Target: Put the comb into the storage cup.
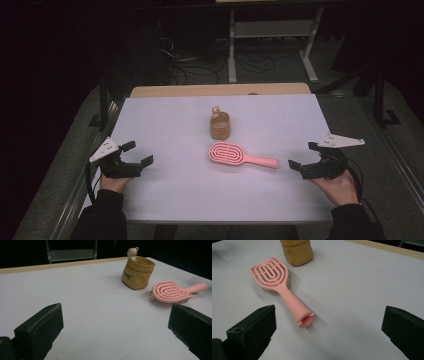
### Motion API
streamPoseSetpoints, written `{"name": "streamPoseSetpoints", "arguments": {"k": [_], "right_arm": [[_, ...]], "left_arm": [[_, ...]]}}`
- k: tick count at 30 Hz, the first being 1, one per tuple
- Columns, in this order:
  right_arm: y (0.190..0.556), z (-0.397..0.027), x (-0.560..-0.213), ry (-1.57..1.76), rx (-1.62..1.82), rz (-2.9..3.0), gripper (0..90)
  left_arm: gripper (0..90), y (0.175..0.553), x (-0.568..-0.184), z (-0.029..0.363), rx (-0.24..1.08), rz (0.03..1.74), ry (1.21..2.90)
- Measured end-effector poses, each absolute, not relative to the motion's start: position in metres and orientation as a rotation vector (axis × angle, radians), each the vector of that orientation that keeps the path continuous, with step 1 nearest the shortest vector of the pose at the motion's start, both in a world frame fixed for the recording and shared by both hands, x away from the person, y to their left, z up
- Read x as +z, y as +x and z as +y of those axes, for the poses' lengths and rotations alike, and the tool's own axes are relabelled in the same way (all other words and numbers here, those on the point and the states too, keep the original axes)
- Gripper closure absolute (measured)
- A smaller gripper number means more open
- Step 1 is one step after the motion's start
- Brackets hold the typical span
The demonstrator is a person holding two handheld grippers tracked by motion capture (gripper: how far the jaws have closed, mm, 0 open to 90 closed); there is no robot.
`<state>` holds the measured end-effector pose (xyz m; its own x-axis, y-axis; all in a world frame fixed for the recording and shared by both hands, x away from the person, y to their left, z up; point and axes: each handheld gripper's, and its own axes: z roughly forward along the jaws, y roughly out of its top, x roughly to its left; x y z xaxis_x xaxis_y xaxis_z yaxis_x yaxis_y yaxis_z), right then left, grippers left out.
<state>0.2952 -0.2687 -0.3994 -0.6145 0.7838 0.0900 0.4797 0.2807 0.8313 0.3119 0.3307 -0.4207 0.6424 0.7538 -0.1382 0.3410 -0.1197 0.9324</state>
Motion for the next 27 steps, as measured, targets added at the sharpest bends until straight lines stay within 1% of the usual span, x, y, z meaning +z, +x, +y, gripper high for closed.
{"name": "streamPoseSetpoints", "arguments": {"k": [7, 27], "right_arm": [[0.306, -0.266, -0.388, 1.131, 1.228, 2.264, 0.0], [0.328, -0.253, -0.376, 1.076, 1.182, 2.358, 0.0]], "left_arm": [[0.0, 0.312, -0.421, 0.331, 0.452, 0.900, 1.714], [0.0, 0.313, -0.421, 0.329, 0.451, 0.890, 1.725]]}}
